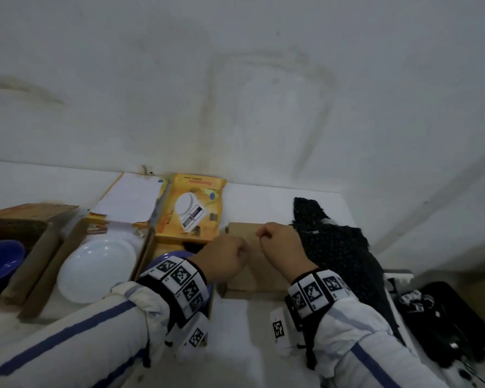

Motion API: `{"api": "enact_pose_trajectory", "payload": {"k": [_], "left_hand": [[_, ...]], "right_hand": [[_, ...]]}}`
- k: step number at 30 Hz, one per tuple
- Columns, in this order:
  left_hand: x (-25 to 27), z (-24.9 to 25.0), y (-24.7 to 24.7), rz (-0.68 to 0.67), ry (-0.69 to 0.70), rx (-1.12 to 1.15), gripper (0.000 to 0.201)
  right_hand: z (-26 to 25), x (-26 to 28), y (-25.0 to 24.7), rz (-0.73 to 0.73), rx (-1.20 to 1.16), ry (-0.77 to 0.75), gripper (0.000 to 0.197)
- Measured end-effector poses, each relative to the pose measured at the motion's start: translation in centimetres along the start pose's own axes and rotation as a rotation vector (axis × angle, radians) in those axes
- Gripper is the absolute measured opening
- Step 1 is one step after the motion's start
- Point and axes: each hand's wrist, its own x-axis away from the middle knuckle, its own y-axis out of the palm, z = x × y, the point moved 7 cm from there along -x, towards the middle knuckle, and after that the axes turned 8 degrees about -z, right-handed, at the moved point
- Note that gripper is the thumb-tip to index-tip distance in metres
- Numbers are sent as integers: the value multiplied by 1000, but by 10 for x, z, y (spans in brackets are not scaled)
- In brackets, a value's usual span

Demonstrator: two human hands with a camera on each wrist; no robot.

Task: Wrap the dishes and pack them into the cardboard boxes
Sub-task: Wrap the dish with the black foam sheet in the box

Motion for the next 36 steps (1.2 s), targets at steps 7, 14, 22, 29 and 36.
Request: {"api": "enact_pose_trajectory", "payload": {"k": [7,14,22,29,36], "left_hand": [[-36,70,62,-141,-24,185,39],[-50,101,96,-207,-75,179,14],[-52,103,104,-140,-137,225,45],[-47,107,88,45,-54,630,62],[-38,108,58,128,49,920,24]], "right_hand": [[118,41,-48,-34,285,235,33],[164,59,-27,-29,415,162,30],[164,60,-26,-45,599,38,27],[128,63,-61,273,373,-69,30],[98,71,-65,195,26,-313,34]]}}
